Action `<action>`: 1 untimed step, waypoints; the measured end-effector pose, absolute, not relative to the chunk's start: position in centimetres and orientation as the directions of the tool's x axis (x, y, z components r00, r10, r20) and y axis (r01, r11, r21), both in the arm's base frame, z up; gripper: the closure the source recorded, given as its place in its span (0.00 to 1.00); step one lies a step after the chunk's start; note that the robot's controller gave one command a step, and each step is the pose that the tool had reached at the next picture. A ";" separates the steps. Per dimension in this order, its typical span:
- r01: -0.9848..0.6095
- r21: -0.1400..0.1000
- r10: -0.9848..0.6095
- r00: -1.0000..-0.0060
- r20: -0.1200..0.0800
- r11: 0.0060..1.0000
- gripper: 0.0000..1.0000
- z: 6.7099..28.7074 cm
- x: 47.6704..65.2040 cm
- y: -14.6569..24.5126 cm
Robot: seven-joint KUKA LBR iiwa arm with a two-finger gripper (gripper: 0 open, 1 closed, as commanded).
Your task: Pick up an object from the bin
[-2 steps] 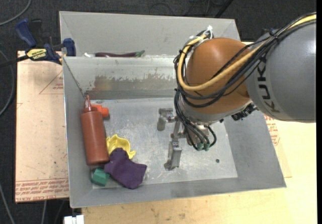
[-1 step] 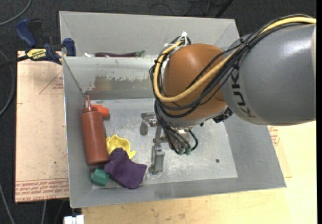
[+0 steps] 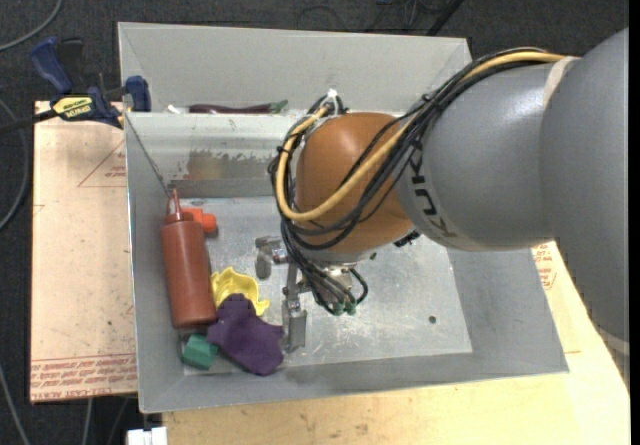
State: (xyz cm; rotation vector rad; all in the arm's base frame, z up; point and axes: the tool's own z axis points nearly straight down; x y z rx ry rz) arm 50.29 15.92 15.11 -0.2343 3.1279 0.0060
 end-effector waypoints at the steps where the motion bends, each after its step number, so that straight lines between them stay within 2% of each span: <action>1: -0.242 0.001 -0.242 -0.970 -0.005 0.970 1.00 7.1 48.3 14.4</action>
Offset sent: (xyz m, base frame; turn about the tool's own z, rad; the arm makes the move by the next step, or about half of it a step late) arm 0.0000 0.0000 0.0000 0.0000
